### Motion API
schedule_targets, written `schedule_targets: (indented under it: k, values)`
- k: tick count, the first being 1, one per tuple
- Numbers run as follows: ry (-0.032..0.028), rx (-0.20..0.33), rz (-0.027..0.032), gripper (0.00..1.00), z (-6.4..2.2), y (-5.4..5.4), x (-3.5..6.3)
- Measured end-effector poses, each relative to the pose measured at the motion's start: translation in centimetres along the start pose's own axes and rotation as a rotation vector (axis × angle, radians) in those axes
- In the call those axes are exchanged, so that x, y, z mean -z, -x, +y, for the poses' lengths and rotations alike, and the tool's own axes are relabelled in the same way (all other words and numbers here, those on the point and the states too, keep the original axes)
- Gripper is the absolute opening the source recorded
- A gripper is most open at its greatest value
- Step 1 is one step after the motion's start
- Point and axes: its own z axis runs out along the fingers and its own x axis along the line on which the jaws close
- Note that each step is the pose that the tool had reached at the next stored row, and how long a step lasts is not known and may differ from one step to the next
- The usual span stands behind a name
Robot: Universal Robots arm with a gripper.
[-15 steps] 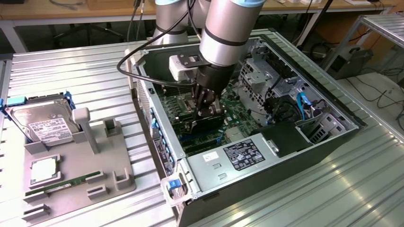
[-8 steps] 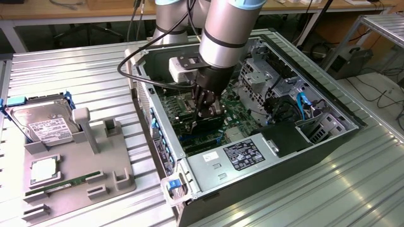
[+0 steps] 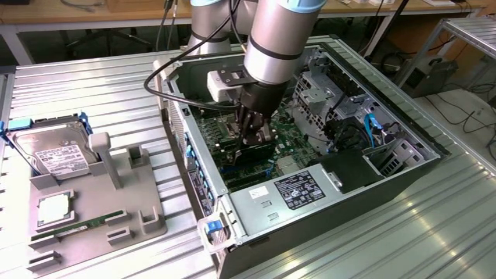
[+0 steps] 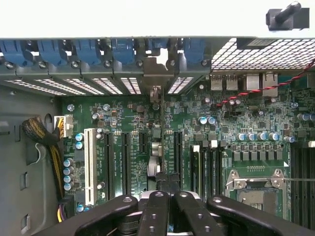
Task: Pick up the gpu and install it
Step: 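Insert the gpu into the slot, then press down on the gpu until it lock into place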
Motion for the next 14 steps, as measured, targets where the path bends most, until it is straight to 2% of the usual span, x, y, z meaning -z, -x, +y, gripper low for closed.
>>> schedule_targets:
  k: [6, 7, 8, 11, 12, 14]
  values:
    - [-0.0003, 0.0, 0.0015, 0.11, 0.01, 0.0, -0.09]
    - [-0.0017, 0.0, -0.0014, 0.11, 0.03, 0.0, 0.2]
    - [-0.0007, 0.0, 0.0008, 0.11, 0.09, 0.0, 1.04]
    - [-0.0003, 0.0, 0.0014, 0.11, 0.26, 0.1, 3.38]
    - [-0.0003, 0.0, 0.0015, 0.11, 0.29, 0.1, 3.81]
    - [-0.0003, 0.0, 0.0014, 0.11, 0.32, 0.1, 4.05]
